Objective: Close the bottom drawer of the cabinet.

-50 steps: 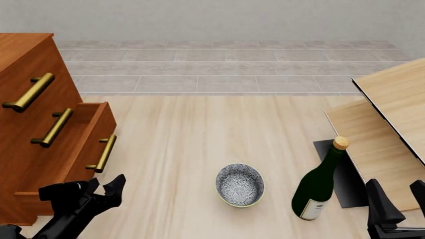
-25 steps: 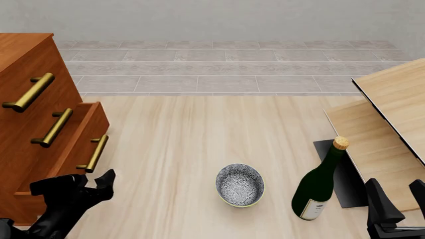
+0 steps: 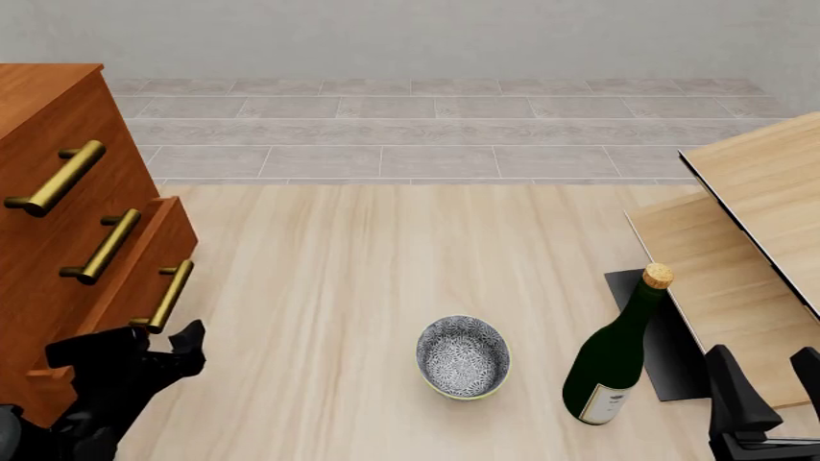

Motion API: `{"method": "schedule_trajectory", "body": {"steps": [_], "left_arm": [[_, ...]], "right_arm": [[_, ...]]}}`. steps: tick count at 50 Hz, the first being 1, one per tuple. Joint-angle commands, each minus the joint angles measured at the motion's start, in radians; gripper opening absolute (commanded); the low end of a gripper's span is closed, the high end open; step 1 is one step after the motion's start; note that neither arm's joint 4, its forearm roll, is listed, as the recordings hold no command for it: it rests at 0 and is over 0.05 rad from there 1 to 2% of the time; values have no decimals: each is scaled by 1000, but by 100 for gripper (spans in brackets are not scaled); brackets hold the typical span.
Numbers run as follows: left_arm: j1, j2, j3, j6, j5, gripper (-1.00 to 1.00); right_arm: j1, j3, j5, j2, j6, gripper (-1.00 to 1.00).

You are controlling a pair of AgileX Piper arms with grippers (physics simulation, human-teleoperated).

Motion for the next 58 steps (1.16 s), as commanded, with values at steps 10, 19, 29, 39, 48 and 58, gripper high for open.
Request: {"method": "schedule_trajectory", "body": {"steps": [10, 19, 29, 39, 48, 58], "left_arm": [[88, 61, -81, 34, 47, 100], [124, 72, -92, 53, 56, 100], [162, 124, -110, 87, 34, 100], [195, 128, -116, 128, 33, 100], [221, 132, -123, 163, 30, 100], [235, 115, -124, 176, 43, 100]], "right_arm": [[-2, 0, 5, -7, 2, 100], [-3, 0, 5, -8, 3, 100], [-4, 0, 5, -8, 4, 100], [-7, -1, 5, -8, 6, 100], [-8, -3, 8, -12, 7, 100], [-11, -4, 12, -16, 9, 100]]}}
